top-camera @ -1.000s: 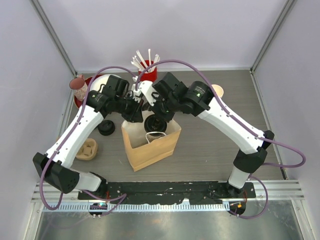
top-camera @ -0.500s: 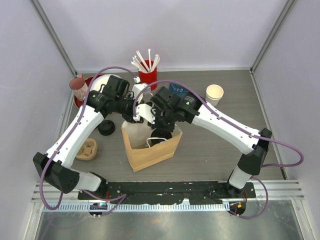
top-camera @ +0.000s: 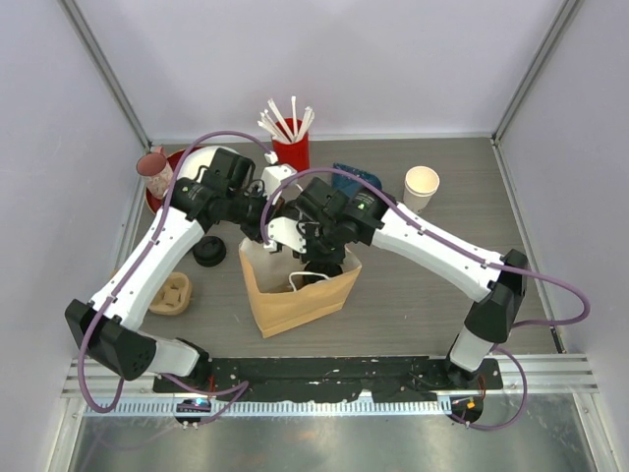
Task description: Pack the takeout coffee
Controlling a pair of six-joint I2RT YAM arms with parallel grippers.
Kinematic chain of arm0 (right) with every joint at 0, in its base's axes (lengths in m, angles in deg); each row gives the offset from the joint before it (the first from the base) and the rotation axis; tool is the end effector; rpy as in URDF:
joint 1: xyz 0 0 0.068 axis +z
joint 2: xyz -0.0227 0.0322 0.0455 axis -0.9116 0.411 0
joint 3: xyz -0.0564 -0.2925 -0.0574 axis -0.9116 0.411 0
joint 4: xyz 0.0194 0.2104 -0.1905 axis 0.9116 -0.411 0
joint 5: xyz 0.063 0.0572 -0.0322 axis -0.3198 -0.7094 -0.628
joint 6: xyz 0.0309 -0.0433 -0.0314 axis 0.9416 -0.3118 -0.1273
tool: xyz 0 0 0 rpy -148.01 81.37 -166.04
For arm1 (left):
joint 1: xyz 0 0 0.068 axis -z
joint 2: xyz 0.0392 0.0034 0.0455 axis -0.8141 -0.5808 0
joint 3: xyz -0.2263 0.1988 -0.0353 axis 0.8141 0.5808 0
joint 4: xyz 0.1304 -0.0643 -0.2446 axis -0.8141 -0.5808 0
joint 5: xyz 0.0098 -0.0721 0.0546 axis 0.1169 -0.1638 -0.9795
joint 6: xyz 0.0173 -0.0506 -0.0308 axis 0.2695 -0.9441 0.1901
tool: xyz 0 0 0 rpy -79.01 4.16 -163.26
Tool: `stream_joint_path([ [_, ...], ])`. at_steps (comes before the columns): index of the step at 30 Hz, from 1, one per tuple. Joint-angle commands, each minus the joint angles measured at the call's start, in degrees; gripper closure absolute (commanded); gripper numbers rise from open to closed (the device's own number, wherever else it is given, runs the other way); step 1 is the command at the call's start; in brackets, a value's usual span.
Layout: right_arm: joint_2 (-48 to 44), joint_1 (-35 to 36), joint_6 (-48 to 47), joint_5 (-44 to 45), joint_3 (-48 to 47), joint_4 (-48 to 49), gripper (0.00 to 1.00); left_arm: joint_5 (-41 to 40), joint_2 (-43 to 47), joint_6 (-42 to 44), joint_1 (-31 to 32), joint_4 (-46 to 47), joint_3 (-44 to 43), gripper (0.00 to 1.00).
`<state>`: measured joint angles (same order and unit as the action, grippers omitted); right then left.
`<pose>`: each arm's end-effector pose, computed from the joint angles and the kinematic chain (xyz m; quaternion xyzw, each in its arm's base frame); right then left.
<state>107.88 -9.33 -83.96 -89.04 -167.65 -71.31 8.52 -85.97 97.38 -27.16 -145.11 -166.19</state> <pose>0.2017 0.3159 0.3769 -0.7219 0.6465 0.1087 0.2213 0.2530 -0.1551 0.3958 0.3497 0.8558 -0.2761 0.2627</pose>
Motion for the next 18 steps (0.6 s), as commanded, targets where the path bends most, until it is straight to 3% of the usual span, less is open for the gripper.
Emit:
stream_joint_path([
  [1,1.66,0.02,0.40,0.62,0.51,-0.67,0.99,1.19,0.71,0.51,0.00,0.76,-2.24,1.00],
  [18,6.15,0.11,3.13,-0.87,1.21,4.51,0.99,1.63,0.54,0.34,0.88,0.49,-3.20,1.00],
])
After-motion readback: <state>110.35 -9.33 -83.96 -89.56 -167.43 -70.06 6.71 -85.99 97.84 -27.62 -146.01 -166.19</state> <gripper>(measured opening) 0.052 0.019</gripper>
